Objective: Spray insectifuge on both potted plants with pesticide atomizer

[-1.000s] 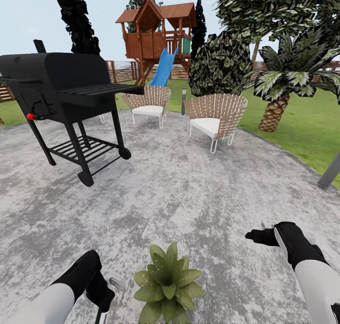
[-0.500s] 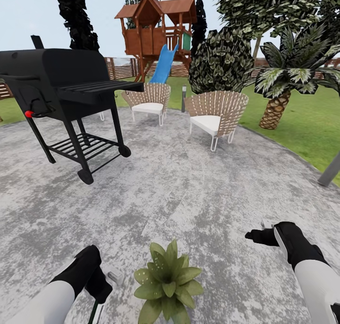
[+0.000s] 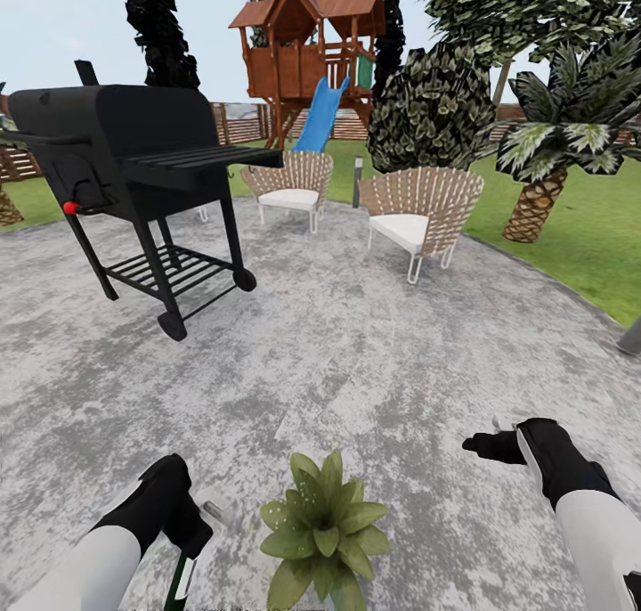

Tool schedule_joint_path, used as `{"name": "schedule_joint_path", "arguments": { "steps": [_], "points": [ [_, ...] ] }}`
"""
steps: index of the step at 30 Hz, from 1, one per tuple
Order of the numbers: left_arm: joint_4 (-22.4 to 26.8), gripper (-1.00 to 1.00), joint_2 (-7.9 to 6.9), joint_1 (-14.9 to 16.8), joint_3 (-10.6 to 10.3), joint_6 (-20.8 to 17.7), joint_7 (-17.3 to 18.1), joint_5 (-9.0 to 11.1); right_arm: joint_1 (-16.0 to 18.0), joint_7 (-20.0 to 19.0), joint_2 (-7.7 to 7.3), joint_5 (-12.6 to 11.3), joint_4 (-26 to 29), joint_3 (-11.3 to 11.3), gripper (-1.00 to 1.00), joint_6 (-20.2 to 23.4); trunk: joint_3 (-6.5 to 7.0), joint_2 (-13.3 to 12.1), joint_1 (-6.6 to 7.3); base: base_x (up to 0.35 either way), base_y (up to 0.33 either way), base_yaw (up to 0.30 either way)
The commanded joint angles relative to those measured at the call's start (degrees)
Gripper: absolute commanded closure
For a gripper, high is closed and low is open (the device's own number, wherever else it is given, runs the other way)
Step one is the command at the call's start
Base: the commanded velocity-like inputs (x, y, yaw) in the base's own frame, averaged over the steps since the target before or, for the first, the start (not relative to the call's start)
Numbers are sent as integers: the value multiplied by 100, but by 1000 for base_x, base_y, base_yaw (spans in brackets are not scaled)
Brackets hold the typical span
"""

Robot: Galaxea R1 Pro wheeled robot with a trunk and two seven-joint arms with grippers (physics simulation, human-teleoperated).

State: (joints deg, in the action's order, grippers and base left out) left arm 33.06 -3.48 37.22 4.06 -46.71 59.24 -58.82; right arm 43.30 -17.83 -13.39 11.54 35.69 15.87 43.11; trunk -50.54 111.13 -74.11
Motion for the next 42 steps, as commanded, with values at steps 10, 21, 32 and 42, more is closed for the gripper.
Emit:
{"name": "schedule_joint_path", "arguments": {
  "steps": [10,21,32,42],
  "points": [
    [-52,100,38,-4,-1,-31,58,-46,3,-54,3,59,8,24,-100,22,-38,3,1,0,0,61],
    [-54,100,118,-4,-2,-31,62,-43,3,-53,3,59,8,23,-100,22,-80,3,1,0,-200,221],
    [5,100,113,-4,15,-31,53,-50,3,-53,3,59,8,21,-100,22,-99,3,1,21,-121,105],
    [173,100,127,-4,3,-31,53,-50,3,-54,3,59,8,22,-100,21,-99,3,1,114,-1,0]
  ]
}}
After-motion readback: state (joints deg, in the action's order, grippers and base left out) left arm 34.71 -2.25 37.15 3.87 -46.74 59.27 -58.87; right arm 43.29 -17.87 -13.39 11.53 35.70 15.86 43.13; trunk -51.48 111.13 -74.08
